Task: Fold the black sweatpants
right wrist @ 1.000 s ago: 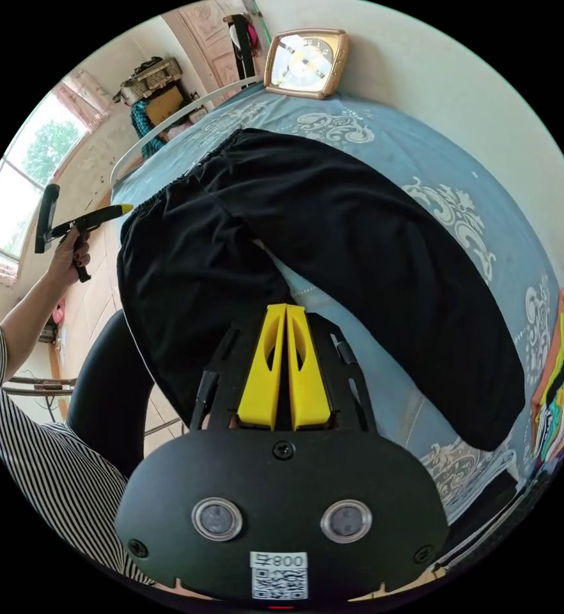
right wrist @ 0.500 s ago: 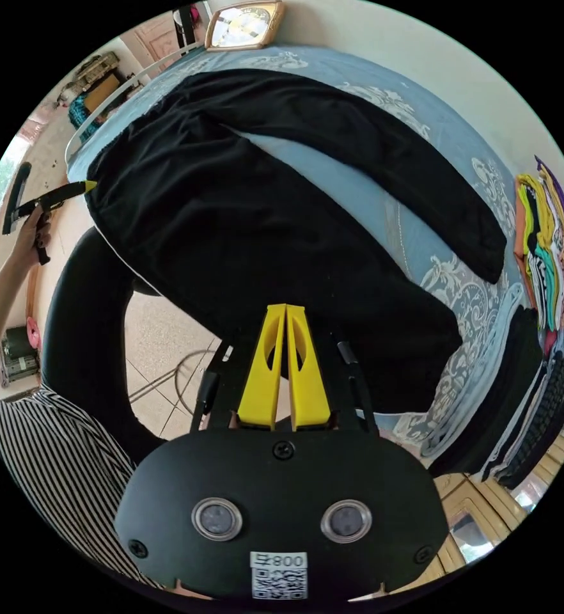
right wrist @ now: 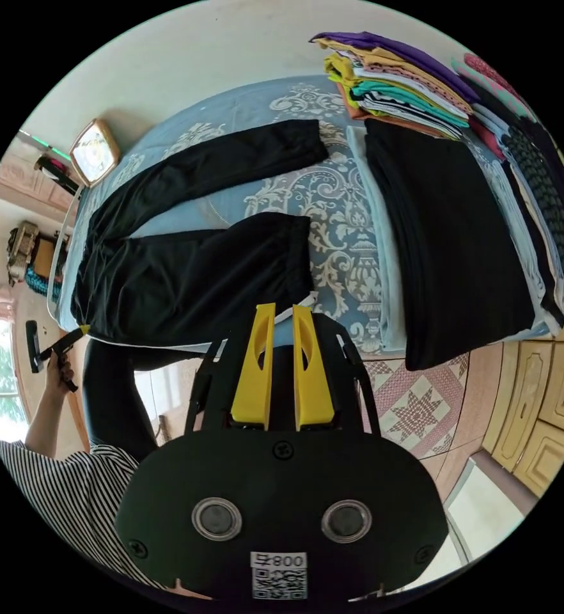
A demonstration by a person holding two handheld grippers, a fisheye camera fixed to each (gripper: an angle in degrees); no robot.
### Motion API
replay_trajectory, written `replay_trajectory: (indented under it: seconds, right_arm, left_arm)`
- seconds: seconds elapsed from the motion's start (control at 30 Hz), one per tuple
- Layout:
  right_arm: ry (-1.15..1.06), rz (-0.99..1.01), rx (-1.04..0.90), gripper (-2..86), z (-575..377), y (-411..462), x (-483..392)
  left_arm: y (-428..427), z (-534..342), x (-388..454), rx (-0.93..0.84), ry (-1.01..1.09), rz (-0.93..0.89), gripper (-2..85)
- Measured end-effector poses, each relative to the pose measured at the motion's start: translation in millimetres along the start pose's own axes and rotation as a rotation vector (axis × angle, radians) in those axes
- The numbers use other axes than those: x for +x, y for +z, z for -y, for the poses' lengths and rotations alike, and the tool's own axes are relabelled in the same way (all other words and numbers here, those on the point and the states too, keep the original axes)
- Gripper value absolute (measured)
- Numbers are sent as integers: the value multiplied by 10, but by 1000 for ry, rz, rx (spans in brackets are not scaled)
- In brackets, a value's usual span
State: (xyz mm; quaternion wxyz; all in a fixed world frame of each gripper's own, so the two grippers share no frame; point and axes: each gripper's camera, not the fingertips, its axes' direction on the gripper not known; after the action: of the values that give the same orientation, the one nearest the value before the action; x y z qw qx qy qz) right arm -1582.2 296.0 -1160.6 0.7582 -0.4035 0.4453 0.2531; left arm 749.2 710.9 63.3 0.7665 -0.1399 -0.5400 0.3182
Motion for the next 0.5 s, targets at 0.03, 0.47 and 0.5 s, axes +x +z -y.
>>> replay_trajectory:
  seconds: [0.03,0.47,0.5]
  right_arm:
    - [12,0,-2,65,-11,24,45]
    - [28,64,-3,12,-338,262,645]
    - [17,82,31,8,-424,183,695]
  left_arm:
    - [79,89,141,-22,40,-6,4]
    - [847,976,1600,-191,342,-35,5]
    - [863,1023,1734,-186,379,-36,6]
